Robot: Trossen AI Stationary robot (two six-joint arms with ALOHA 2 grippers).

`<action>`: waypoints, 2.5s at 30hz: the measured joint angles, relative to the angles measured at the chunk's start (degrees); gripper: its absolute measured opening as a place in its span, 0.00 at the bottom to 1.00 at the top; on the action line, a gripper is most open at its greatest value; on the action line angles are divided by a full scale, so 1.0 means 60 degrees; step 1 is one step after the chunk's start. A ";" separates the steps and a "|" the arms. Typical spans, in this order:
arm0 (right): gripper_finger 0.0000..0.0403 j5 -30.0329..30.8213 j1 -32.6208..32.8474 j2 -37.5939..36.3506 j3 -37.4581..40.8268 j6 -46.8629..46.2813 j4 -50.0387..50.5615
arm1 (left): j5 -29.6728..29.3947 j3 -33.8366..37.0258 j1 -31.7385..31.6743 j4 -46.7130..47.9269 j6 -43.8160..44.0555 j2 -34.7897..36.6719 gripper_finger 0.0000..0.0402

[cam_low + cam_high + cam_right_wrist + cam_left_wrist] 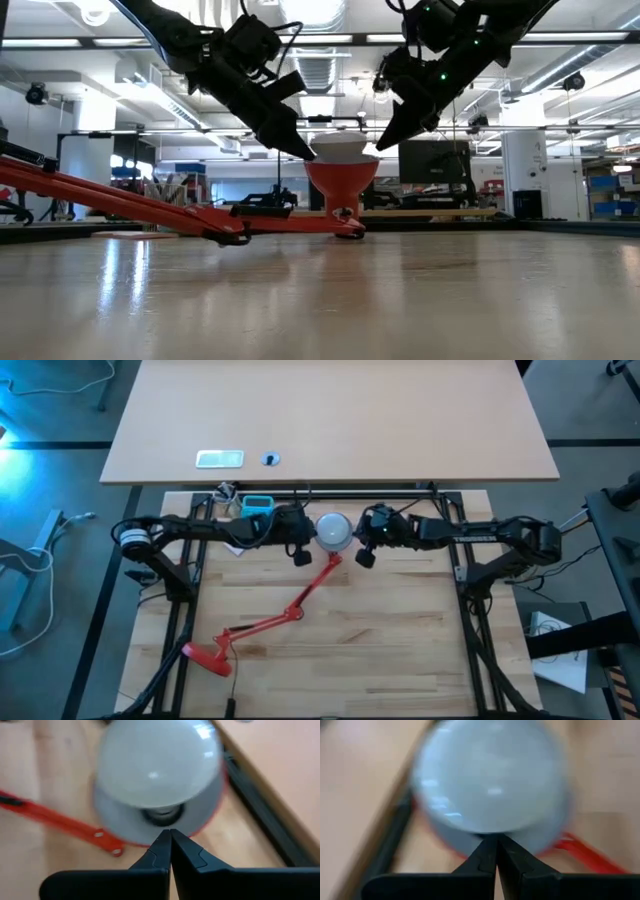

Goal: Screw lightbulb
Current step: Remove the light bulb from the red lamp

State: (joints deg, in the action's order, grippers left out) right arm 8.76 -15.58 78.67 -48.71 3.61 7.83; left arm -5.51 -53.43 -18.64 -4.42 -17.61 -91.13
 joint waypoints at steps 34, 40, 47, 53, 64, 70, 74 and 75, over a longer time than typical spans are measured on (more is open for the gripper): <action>0.00 -0.1021 -0.0062 0.0350 0.0004 0.0158 -0.0698 | -0.0910 -0.0018 -0.0225 0.0025 -0.0405 0.0324 0.00; 0.00 -0.1040 0.0059 0.0382 0.0004 0.0085 -0.1052 | -0.0425 -0.0018 -0.0582 -0.0521 -0.0485 0.0306 0.00; 0.00 -0.0997 0.0052 0.0390 0.0015 0.0121 -0.1285 | -0.0041 -0.0018 -0.0429 -0.0485 -0.0457 0.0310 0.00; 0.00 -0.0690 0.0041 0.0393 0.0020 0.0168 -0.1306 | -0.0128 -0.0018 -0.0291 -0.0140 -0.0285 0.0360 0.00; 0.00 0.0257 -0.0036 0.0367 0.0018 0.0541 -0.1379 | 0.0146 -0.0018 0.0113 0.0477 0.0019 0.0855 0.00; 0.00 0.0339 -0.0039 0.0233 0.0007 0.0551 -0.1083 | -0.0166 -0.0018 -0.0041 0.0690 0.0017 0.1002 0.00; 0.00 -0.0456 -0.0039 0.0219 0.0007 0.0413 -0.0957 | -0.0424 -0.0018 -0.0578 0.0207 -0.0011 0.0970 0.00; 0.00 -0.0593 -0.0039 0.0215 0.0008 0.0406 -0.0957 | -0.0423 -0.0018 -0.0726 -0.0032 -0.0014 0.0923 0.00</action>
State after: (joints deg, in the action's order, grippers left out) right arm 5.20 -15.81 79.96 -48.66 6.04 2.09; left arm -8.05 -53.54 -23.00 -4.61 -17.70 -85.59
